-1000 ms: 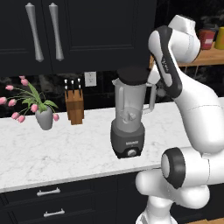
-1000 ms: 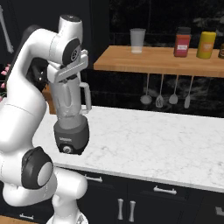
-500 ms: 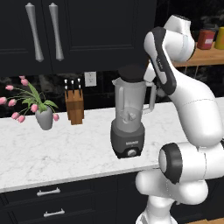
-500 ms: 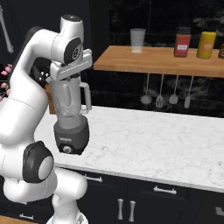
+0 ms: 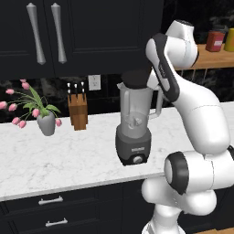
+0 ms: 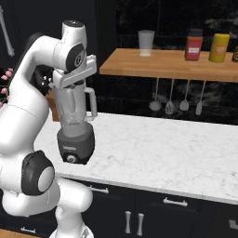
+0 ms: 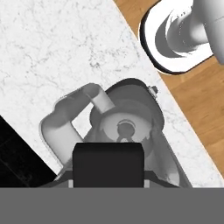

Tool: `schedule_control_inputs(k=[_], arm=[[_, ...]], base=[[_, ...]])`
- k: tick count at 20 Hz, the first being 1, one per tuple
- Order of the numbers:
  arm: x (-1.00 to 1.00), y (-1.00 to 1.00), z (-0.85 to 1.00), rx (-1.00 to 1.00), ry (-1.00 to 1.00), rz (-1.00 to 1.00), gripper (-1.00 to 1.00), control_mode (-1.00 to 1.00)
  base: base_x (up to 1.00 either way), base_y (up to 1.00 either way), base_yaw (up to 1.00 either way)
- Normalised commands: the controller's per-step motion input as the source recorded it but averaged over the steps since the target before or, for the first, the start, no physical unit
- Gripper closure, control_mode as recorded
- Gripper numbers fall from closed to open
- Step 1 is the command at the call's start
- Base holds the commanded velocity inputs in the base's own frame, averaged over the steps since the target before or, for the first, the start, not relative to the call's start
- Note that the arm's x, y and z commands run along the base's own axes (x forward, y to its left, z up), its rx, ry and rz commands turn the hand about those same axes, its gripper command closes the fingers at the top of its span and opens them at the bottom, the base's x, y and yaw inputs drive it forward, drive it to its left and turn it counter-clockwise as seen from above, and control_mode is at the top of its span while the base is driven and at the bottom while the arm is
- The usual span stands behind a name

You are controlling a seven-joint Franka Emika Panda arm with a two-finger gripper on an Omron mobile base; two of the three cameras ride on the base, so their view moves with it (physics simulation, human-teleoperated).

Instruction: Close the lid blender by securely placing the lid on top.

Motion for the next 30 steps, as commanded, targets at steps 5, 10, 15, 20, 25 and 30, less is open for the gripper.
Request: schedule_control_inputs(k=[5, 10, 15, 20, 25, 30], arm=[[0.0, 0.37, 0.0, 0.0, 0.0, -0.05, 1.0, -1.0], [0.0, 0.15, 0.0, 0.0, 0.01, -0.06, 1.0, -1.0], [0.0, 0.0, 0.0, 0.0, 0.04, -0.09, 1.0, -1.0], [-0.01, 0.0, 0.0, 0.0, 0.14, -0.12, 1.0, -1.0], [-0.15, 0.0, 0.0, 0.0, 0.21, -0.14, 1.0, -1.0], [-0.13, 0.0, 0.0, 0.0, 0.22, -0.14, 1.0, -1.0]], base=[[0.0, 0.0, 0.0], [0.0, 0.0, 0.0], [0.0, 0.0, 0.0], [0.0, 0.0, 0.0], [0.0, 0.0, 0.0], [0.0, 0.0, 0.0]])
